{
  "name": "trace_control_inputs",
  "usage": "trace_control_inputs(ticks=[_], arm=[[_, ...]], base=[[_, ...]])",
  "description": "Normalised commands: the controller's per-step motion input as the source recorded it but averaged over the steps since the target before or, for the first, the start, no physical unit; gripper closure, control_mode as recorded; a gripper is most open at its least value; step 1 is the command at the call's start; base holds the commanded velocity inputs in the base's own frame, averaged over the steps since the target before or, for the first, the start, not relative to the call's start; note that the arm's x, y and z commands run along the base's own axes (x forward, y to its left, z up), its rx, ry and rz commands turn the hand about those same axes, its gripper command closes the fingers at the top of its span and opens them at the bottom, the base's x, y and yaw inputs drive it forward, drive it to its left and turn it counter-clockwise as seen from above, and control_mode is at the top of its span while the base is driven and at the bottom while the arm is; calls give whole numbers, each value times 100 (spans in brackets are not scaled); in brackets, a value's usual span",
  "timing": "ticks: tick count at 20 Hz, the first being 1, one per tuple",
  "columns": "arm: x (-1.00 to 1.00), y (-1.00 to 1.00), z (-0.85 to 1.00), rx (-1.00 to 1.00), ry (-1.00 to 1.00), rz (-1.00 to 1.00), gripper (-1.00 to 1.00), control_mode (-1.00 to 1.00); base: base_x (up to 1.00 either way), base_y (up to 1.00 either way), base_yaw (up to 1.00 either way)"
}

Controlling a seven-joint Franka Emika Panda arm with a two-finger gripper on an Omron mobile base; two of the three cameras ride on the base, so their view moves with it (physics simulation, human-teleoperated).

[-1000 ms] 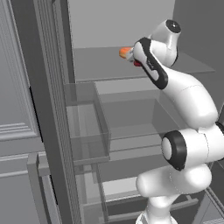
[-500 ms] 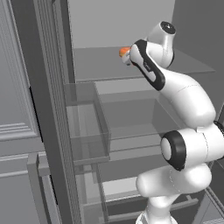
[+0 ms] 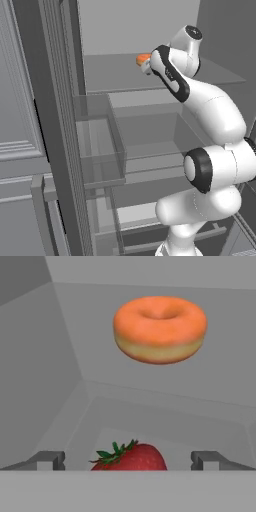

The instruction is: Take the strawberry from the fridge and place it on top of the pancake, located on the dining counter.

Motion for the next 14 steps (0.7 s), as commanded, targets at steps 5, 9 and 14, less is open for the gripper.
trace_control_inputs(ticks=[5, 9, 14], arm=[[0, 0, -5, 0, 0, 1, -100, -100], [0, 0, -15, 0, 0, 1, 100, -100], [-4, 0, -9, 0, -1, 0, 100, -100]], base=[[0, 0, 0], [0, 0, 0], [0, 0, 0]])
